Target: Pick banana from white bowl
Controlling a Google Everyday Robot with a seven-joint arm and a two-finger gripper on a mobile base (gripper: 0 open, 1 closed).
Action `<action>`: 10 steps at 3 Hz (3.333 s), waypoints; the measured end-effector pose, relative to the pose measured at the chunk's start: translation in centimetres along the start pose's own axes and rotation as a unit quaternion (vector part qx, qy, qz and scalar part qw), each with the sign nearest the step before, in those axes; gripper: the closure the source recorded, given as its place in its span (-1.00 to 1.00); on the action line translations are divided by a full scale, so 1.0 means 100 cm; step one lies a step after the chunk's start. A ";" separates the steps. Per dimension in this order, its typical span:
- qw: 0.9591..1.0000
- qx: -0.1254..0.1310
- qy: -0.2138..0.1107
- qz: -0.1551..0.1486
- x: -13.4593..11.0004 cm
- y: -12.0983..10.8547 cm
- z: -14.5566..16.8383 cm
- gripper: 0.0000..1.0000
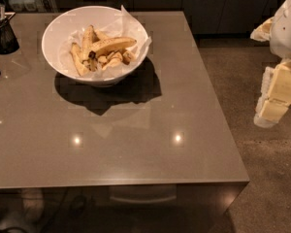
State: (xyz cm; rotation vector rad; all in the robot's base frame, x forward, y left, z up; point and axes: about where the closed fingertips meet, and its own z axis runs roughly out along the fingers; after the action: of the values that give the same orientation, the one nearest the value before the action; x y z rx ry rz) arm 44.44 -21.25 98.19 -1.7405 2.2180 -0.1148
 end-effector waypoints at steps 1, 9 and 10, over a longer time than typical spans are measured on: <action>1.000 0.003 0.005 -0.022 -0.025 -0.026 -0.004 -1.00; 0.964 0.053 -0.079 -0.249 -0.263 -0.183 0.038 -1.00; 0.961 0.041 -0.081 -0.263 -0.282 -0.190 0.064 -1.00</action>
Offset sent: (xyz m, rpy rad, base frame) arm 0.0936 0.0659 0.0522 -0.1501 0.0231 0.2104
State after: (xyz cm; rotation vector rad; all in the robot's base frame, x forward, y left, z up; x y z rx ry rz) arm 69.90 1.79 102.62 -2.1618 1.5704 -0.1742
